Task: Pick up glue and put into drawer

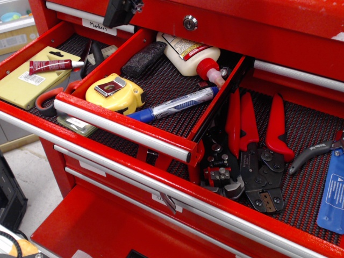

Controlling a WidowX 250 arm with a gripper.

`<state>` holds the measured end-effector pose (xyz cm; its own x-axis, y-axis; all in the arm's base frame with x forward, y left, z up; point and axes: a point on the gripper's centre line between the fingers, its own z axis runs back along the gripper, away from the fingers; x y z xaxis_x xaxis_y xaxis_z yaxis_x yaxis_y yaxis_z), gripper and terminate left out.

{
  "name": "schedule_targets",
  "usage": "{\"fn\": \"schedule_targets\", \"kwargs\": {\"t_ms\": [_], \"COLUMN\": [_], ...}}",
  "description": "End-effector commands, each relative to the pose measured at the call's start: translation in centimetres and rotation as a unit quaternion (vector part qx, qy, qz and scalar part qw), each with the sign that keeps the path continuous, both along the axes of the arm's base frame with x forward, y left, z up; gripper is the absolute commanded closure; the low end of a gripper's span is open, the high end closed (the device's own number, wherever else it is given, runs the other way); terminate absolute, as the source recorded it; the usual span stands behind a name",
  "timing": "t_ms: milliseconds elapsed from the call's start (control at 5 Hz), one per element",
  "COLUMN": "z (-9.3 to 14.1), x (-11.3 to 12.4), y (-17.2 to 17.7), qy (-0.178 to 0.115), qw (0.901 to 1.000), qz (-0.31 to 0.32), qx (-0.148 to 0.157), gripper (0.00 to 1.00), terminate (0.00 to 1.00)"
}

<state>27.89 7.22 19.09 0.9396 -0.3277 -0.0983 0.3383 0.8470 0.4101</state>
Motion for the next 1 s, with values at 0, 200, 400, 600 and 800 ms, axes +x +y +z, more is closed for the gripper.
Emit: {"fn": "schedule_targets", "kwargs": {"t_ms": [0,200,400,600,800], "z": [1.2,0.2,-3.1,-7.0,-9.6], "x": [3.1,4.4,4.5,4.5,4.4], "y": [4.5,6.7,8.0,9.2,10.2], "qy": [-0.020,-0.037,-0.050,-0.043,-0.043], "qw": [0.9953,0.9922,0.9906,0.9875,0.9867], "qz": [-0.094,-0.115,-0.126,-0.150,-0.155], "qx": [0.016,0.030,0.016,-0.020,-0.025], "gripper": [0.00,0.00,0.00,0.00,0.00], "terminate": [0.00,0.00,0.00,0.00,0.00]}}
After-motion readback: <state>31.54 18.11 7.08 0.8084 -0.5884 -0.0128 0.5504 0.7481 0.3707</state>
